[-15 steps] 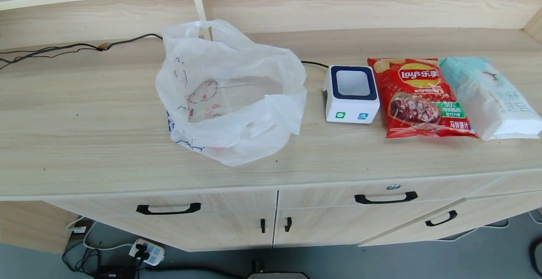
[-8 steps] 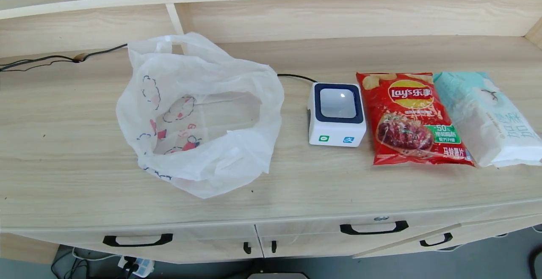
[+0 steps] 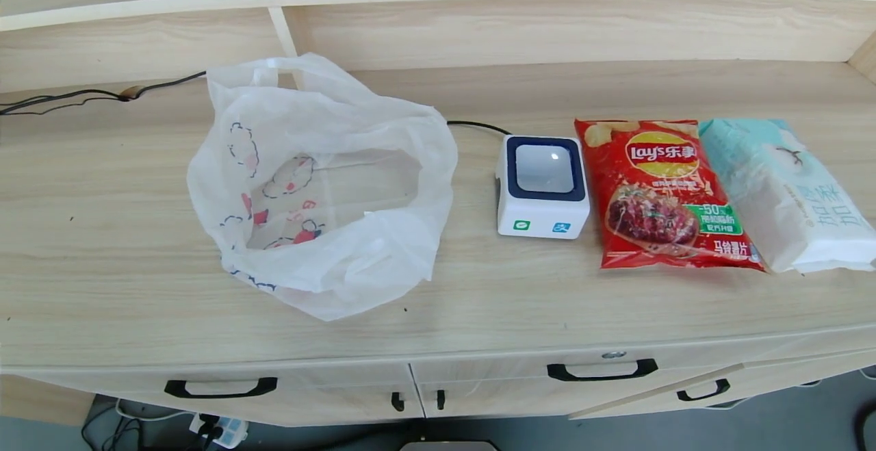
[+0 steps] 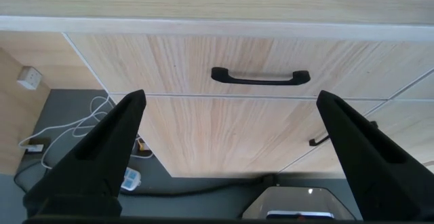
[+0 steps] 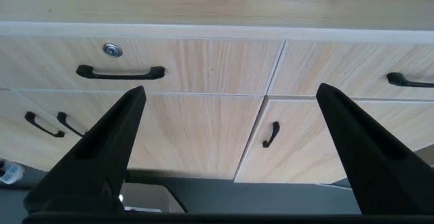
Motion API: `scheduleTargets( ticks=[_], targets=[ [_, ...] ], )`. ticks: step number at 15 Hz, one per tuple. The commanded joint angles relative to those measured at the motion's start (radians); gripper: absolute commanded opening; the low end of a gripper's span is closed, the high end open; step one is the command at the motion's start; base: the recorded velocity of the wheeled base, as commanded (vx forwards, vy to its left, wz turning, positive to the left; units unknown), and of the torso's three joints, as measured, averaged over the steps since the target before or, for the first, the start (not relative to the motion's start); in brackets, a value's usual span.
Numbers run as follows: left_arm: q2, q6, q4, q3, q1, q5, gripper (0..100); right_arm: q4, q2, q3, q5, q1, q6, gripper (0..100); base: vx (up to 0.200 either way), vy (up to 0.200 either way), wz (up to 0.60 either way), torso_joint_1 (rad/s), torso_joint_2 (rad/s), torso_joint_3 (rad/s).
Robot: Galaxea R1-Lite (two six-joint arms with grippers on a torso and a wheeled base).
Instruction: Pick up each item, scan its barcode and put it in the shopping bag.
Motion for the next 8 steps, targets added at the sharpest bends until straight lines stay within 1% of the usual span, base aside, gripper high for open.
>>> scheduleTargets(
  ticks=[1, 2, 3, 4, 5, 7, 8],
  targets=[
    [0.002, 0.000, -0.001, 0.000, 0.000, 0.000, 100, 0.011, 0.084, -0.167, 0.119, -0.001, -0.051, 100, 0.000, 0.000, 0.00, 0.000, 0.00, 0.000],
    [0.000, 0.000, -0.001, 0.000, 0.000, 0.000, 100, 0.013, 0.151, -0.238, 0.175, -0.001, -0.065, 100, 0.000, 0.000, 0.00, 0.000, 0.00, 0.000],
    [0.002, 0.000, -0.001, 0.000, 0.000, 0.000, 100, 0.013, 0.225, -0.287, 0.208, -0.001, -0.065, 100, 0.000, 0.000, 0.00, 0.000, 0.00, 0.000],
    [0.002, 0.000, 0.001, 0.000, 0.000, 0.000, 100, 0.011, 0.360, -0.367, 0.234, 0.001, -0.065, 100, 0.000, 0.000, 0.00, 0.000, 0.00, 0.000],
    [0.002, 0.000, 0.001, 0.000, 0.000, 0.000, 100, 0.011, 0.360, -0.367, 0.234, 0.001, -0.065, 100, 0.000, 0.000, 0.00, 0.000, 0.00, 0.000],
    [0.002, 0.000, 0.001, 0.000, 0.000, 0.000, 100, -0.004, 0.668, -0.584, 0.241, 0.019, -0.063, 100, 0.000, 0.000, 0.00, 0.000, 0.00, 0.000],
    [0.002, 0.000, 0.001, 0.000, 0.000, 0.000, 100, -0.004, 0.759, -0.646, 0.238, 0.070, -0.065, 100, 0.000, 0.000, 0.00, 0.000, 0.00, 0.000]
  ],
)
